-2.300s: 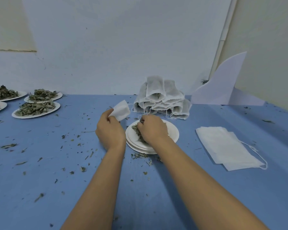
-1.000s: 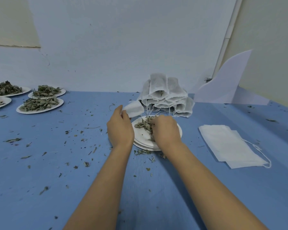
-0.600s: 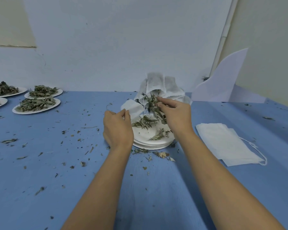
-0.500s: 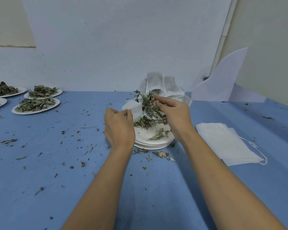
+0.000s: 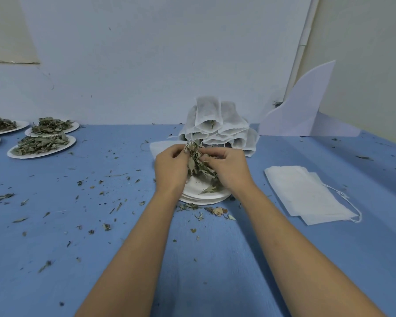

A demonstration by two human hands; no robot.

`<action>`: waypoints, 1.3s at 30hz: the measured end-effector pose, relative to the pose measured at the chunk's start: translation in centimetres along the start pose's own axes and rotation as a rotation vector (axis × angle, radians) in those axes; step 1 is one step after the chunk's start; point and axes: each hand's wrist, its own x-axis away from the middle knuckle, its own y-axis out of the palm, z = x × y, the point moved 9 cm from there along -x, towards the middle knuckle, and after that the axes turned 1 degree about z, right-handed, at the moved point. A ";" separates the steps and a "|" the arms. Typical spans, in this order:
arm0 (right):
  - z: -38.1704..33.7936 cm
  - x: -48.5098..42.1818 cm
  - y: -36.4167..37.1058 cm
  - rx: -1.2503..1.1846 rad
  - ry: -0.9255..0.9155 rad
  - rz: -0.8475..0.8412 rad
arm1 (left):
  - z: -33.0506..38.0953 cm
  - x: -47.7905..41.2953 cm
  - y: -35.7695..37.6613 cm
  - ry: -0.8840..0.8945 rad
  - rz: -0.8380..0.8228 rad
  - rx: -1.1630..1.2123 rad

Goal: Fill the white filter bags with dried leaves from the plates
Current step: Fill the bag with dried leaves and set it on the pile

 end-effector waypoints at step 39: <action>-0.9 0.8 -0.3 -0.039 0.083 0.138 | 1.3 0.7 1.9 0.206 -0.143 -0.327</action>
